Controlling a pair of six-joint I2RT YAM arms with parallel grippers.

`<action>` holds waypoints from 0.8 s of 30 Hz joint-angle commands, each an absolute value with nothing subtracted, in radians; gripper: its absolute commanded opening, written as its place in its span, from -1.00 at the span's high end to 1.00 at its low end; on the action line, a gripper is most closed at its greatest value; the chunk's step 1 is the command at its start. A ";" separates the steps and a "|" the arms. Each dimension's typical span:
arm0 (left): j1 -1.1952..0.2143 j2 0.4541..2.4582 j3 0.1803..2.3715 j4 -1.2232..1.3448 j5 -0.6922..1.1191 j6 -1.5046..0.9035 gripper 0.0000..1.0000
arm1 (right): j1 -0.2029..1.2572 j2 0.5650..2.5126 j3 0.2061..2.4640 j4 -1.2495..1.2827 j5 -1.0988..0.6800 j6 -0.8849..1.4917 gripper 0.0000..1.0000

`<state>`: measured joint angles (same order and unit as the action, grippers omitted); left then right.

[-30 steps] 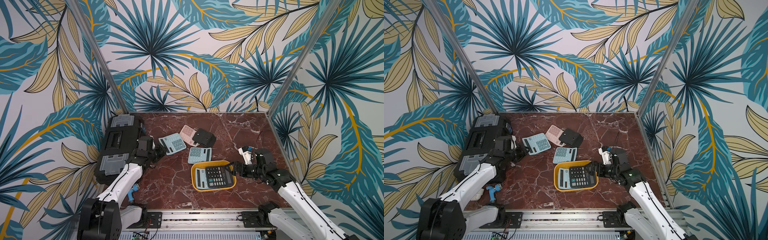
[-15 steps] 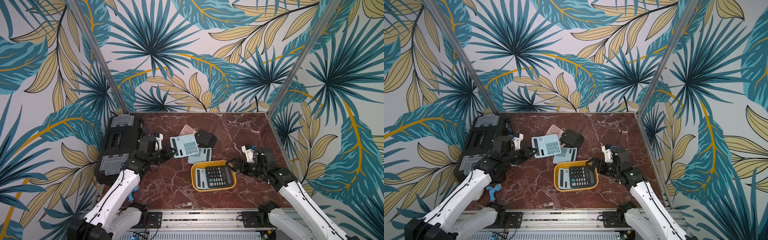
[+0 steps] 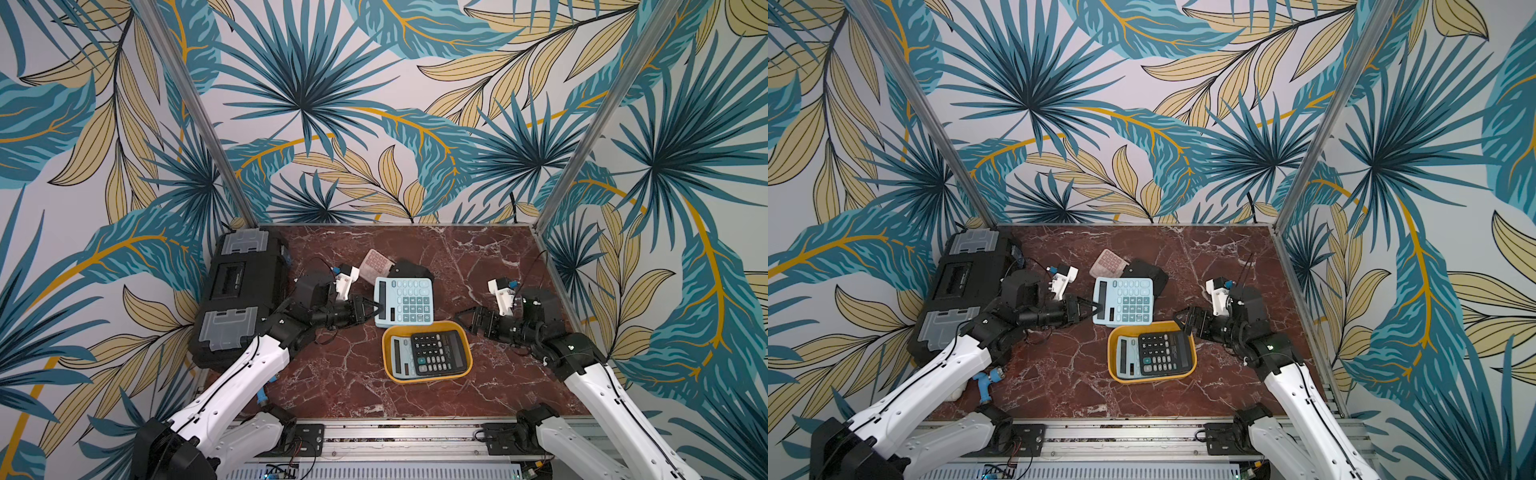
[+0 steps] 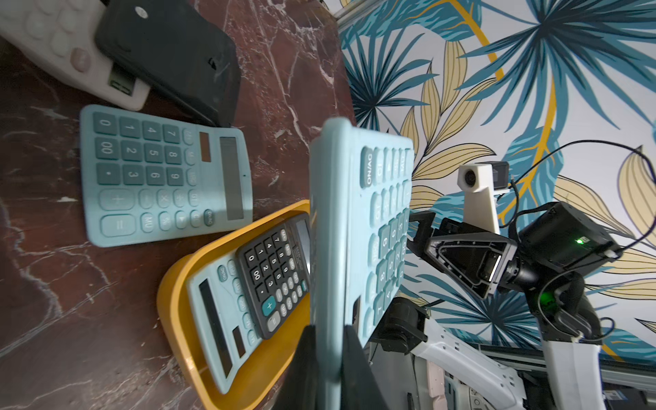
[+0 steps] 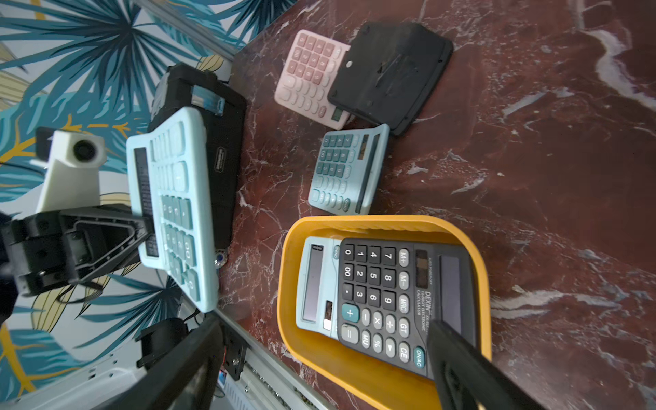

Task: Put the calculator in the storage box
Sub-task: Pick up the calculator at the center of the board.

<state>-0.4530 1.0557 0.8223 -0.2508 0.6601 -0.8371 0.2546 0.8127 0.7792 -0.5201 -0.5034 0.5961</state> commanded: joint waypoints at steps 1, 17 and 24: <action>-0.460 1.057 0.789 -0.101 0.732 -0.875 0.89 | 0.247 0.802 0.748 -0.352 -0.654 0.656 -0.79; -0.503 1.060 0.744 0.008 0.755 -0.933 0.90 | 0.245 0.887 0.631 0.156 -0.918 0.964 -0.32; -0.538 1.071 0.758 0.017 0.752 -0.939 0.90 | 0.245 0.931 0.629 0.224 -0.943 1.007 -0.17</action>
